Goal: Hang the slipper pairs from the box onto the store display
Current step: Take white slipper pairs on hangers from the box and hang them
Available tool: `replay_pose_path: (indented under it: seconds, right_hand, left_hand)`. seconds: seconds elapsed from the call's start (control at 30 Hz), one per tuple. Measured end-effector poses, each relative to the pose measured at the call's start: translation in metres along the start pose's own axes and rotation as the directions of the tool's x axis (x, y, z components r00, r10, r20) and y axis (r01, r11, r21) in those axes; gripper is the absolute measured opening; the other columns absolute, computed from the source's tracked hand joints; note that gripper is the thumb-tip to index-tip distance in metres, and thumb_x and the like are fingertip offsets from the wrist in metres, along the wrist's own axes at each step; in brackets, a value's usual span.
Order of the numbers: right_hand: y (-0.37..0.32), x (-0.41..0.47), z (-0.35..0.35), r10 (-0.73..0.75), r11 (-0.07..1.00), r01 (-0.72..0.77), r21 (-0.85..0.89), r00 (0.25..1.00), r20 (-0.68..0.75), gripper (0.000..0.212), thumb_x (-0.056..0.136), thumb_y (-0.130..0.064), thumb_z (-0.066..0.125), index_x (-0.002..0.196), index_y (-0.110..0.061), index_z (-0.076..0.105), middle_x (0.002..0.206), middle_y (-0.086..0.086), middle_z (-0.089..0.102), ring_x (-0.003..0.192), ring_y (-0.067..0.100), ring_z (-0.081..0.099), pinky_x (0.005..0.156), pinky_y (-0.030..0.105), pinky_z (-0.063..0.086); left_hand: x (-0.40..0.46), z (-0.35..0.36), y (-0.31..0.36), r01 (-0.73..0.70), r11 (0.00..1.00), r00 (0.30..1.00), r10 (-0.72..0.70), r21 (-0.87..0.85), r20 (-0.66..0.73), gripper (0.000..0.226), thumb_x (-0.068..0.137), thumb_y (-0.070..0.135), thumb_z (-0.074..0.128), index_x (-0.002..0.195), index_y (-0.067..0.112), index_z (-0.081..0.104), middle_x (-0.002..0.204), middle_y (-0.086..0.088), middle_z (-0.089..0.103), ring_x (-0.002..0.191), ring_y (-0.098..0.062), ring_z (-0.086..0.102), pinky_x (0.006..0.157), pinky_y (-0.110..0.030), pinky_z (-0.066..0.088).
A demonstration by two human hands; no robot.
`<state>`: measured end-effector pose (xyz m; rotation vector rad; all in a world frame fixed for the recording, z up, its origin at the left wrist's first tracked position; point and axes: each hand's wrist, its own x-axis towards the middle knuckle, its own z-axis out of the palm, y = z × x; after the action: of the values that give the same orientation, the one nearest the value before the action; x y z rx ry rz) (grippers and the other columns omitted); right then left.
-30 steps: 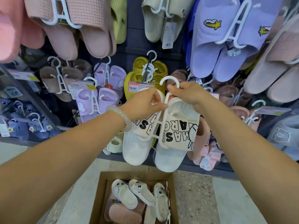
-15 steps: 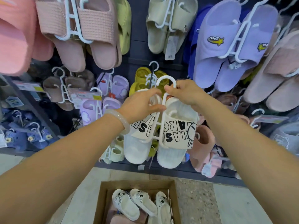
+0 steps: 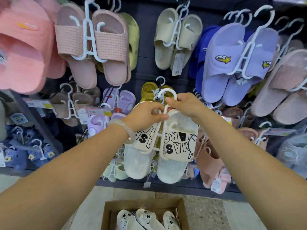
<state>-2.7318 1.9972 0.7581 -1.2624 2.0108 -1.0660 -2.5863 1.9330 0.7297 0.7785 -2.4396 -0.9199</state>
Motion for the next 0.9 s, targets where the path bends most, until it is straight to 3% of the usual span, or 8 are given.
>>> replay_pose_path:
  seconds: [0.17,0.27,0.43,0.53,0.63,0.77,0.83,0.9]
  right_hand:
    - [-0.004,0.005,-0.005,-0.022,1.0,0.022,-0.006,1.0,-0.002,0.031,0.087,-0.031,0.063,0.084,0.0,0.067,0.078,0.008,0.059,0.071,0.016,0.05,0.067,0.028,0.041]
    - [-0.015,0.01,-0.018,-0.066,0.998,0.066,-0.016,0.998,0.0,0.027,0.088,-0.03,0.061,0.066,-0.015,0.061,0.066,-0.001,0.055,0.059,0.01,0.046,0.053,0.013,0.039]
    - [-0.021,0.024,-0.042,-0.113,0.993,0.112,-0.036,0.994,-0.011,0.026,0.087,-0.032,0.062,0.075,-0.009,0.061,0.074,0.005,0.055,0.068,0.015,0.046,0.063,0.027,0.038]
    - [-0.024,0.033,-0.06,-0.147,0.987,0.147,-0.056,0.989,0.021,0.03,0.088,-0.032,0.061,0.069,-0.009,0.058,0.067,0.003,0.051,0.061,0.013,0.042,0.056,0.022,0.034]
    - [-0.034,0.041,-0.08,-0.187,0.977,0.19,-0.091,0.981,0.049,0.034,0.089,-0.032,0.06,0.058,-0.017,0.057,0.053,-0.009,0.054,0.049,0.003,0.044,0.047,0.013,0.034]
    - [-0.049,0.049,-0.102,-0.239,0.96,0.249,-0.127,0.967,0.091,0.028,0.089,-0.035,0.059,0.066,-0.018,0.06,0.063,-0.006,0.057,0.058,0.007,0.048,0.058,0.021,0.039]
    - [-0.054,0.052,-0.11,-0.269,0.952,0.284,-0.115,0.955,0.128,0.024,0.09,-0.034,0.058,0.074,-0.016,0.061,0.071,-0.003,0.062,0.063,0.008,0.053,0.061,0.018,0.044]
    - [-0.057,0.053,-0.115,-0.298,0.936,0.321,-0.148,0.941,0.16,0.025,0.091,-0.034,0.057,0.077,-0.013,0.062,0.073,0.0,0.064,0.064,0.009,0.053,0.06,0.017,0.045]
  left_hand:
    - [0.006,0.005,0.004,0.034,0.998,0.996,-0.037,-0.044,-0.076,0.021,0.085,0.029,0.065,0.098,0.013,0.068,0.062,0.009,0.044,0.054,-0.005,0.04,0.055,-0.02,0.03]
    - [0.015,0.003,0.014,0.024,0.993,0.991,-0.039,-0.113,-0.13,0.009,0.085,0.026,0.065,0.085,0.017,0.066,0.065,0.009,0.048,0.057,-0.007,0.042,0.064,-0.024,0.035]
    - [0.035,0.001,0.033,0.026,0.989,0.985,-0.05,-0.149,-0.163,0.011,0.085,0.022,0.065,0.075,0.02,0.063,0.062,0.008,0.048,0.057,-0.007,0.042,0.062,-0.022,0.036]
    - [0.049,-0.001,0.045,0.022,0.988,0.979,-0.052,-0.152,-0.197,0.021,0.084,0.02,0.067,0.065,0.025,0.06,0.06,0.009,0.047,0.056,-0.006,0.042,0.06,-0.02,0.033]
    - [0.06,-0.005,0.062,0.027,0.986,0.968,-0.066,-0.164,-0.243,0.015,0.084,0.019,0.067,0.071,0.011,0.065,0.063,0.003,0.05,0.057,-0.008,0.042,0.061,-0.021,0.035]
    - [0.071,-0.014,0.083,0.043,0.998,0.948,-0.057,-0.051,-0.312,0.016,0.084,0.024,0.066,0.072,0.014,0.064,0.059,0.006,0.052,0.055,-0.007,0.044,0.058,-0.017,0.035]
    - [0.075,-0.015,0.089,0.047,0.996,0.928,-0.015,0.075,-0.373,0.022,0.081,0.035,0.066,0.07,0.015,0.066,0.071,-0.001,0.059,0.075,-0.018,0.051,0.076,-0.027,0.04]
    - [0.076,-0.017,0.095,0.128,0.951,0.898,0.01,0.281,-0.44,0.023,0.079,0.046,0.064,0.083,0.026,0.073,0.102,-0.003,0.058,0.107,-0.027,0.044,0.097,-0.036,0.033]
